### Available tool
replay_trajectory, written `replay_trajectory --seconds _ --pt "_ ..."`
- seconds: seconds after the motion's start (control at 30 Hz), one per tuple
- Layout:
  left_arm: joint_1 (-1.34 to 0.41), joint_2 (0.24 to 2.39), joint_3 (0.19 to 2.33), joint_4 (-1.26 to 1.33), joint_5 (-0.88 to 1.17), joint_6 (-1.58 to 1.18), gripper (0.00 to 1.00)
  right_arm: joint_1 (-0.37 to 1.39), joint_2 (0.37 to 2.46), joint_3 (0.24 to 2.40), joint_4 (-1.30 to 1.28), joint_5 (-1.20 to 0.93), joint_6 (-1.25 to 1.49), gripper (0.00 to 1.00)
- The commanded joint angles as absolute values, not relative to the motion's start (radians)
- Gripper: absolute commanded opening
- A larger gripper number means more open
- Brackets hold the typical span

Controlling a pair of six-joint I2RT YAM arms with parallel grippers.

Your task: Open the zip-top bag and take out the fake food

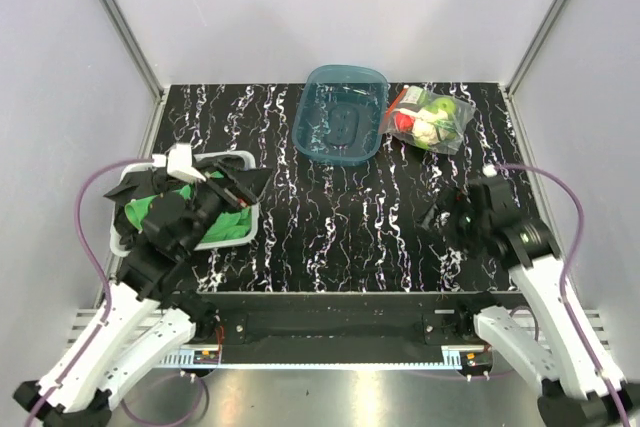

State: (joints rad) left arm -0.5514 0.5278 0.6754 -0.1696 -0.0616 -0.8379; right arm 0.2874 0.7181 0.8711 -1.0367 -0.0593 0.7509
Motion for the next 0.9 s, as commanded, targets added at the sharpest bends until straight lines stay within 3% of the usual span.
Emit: replay_trajectory --seconds 0.0,0.17,0.3,0.57,0.73,0.87 --pt "-0.552 0.667 0.844 -0.419 -0.065 -0.877 0.99 0.284 0.937 1.034 -0.93 0.072 0.651 1.0" --pt "-0.548 0.797 0.868 -0.348 0.04 -0.827 0.99 0.206 1.274 1.228 -0.766 0.01 0.634 1.0" --pt "-0.548 0.971 1.084 -0.489 0.1 -0.594 0.99 0.086 1.506 1.315 -0.637 -0.18 0.719 1.0" --pt "-0.548 1.031 1.152 -0.577 0.186 -0.307 0.99 0.02 1.784 1.431 -0.289 -0.324 0.851 1.0" --pt "-0.546 1.045 1.157 -0.607 0.178 -0.235 0.99 0.02 1.914 1.391 0.025 -0.4 1.037 1.0" --pt "-0.546 1.078 1.183 -0.638 0.155 -0.189 0.99 0.035 1.988 1.388 0.112 -0.41 1.146 1.0"
